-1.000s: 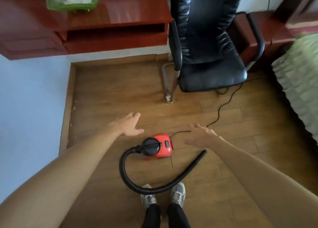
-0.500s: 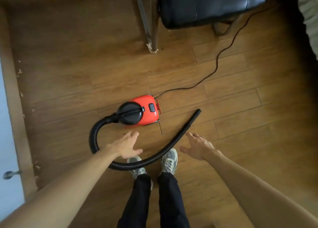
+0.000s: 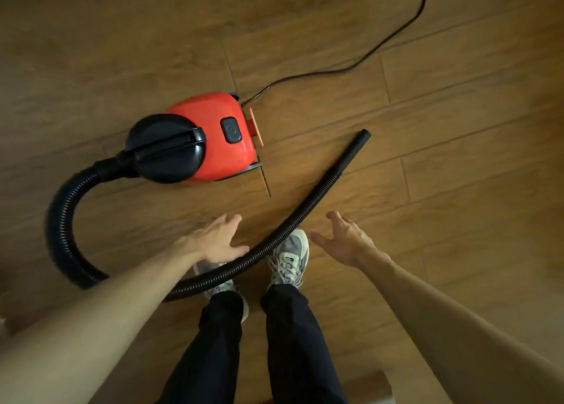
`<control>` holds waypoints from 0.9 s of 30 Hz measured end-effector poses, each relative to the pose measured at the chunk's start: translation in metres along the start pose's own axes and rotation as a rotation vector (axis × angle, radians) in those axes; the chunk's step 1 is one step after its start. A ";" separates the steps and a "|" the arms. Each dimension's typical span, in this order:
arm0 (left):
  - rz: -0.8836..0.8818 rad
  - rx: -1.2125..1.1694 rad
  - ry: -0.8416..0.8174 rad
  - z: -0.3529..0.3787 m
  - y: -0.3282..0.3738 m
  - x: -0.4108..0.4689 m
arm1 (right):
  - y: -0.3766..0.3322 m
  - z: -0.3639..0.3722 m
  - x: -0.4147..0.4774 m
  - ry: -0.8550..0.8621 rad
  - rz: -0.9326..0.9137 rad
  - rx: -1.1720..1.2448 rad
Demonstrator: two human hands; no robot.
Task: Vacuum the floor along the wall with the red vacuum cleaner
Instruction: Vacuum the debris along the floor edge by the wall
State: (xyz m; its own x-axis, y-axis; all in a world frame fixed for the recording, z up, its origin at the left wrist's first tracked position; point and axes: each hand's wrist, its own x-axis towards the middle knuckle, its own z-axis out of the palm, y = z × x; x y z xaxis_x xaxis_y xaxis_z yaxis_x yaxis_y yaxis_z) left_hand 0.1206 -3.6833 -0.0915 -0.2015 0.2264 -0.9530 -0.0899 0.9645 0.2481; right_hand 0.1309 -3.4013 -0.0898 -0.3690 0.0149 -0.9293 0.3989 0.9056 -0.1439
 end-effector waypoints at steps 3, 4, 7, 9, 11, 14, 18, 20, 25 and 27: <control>0.027 0.018 -0.017 0.010 0.010 0.035 | 0.014 0.012 0.029 -0.016 0.019 0.018; 0.039 0.028 -0.027 0.012 0.013 0.046 | 0.018 0.016 0.038 -0.019 0.023 0.022; 0.063 0.056 -0.057 0.017 0.022 0.076 | 0.026 0.024 0.064 -0.016 0.031 0.048; 0.069 0.067 -0.075 0.020 0.026 0.096 | 0.030 0.028 0.084 -0.005 0.038 0.075; 0.072 0.075 -0.095 0.025 0.029 0.113 | 0.032 0.030 0.105 0.021 0.059 0.128; 0.078 0.108 -0.102 0.037 0.033 0.137 | 0.033 0.032 0.136 0.087 0.144 0.257; 0.130 0.047 -0.096 0.051 0.036 0.159 | 0.025 0.031 0.176 0.175 0.290 0.514; 0.174 0.004 -0.092 0.057 0.038 0.164 | 0.021 0.032 0.191 0.218 0.314 0.602; 0.239 -0.026 -0.062 0.068 0.039 0.169 | 0.013 0.032 0.213 0.328 0.344 0.704; 0.242 -0.041 -0.055 0.070 0.039 0.170 | 0.011 0.032 0.215 0.356 0.347 0.731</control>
State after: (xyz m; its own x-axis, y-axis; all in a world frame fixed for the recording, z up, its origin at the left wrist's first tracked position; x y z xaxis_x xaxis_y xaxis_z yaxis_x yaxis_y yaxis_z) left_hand 0.1513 -3.5977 -0.2556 -0.1692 0.4582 -0.8726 -0.0851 0.8753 0.4761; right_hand 0.0830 -3.4019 -0.3024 -0.3180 0.4802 -0.8175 0.9291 0.3297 -0.1678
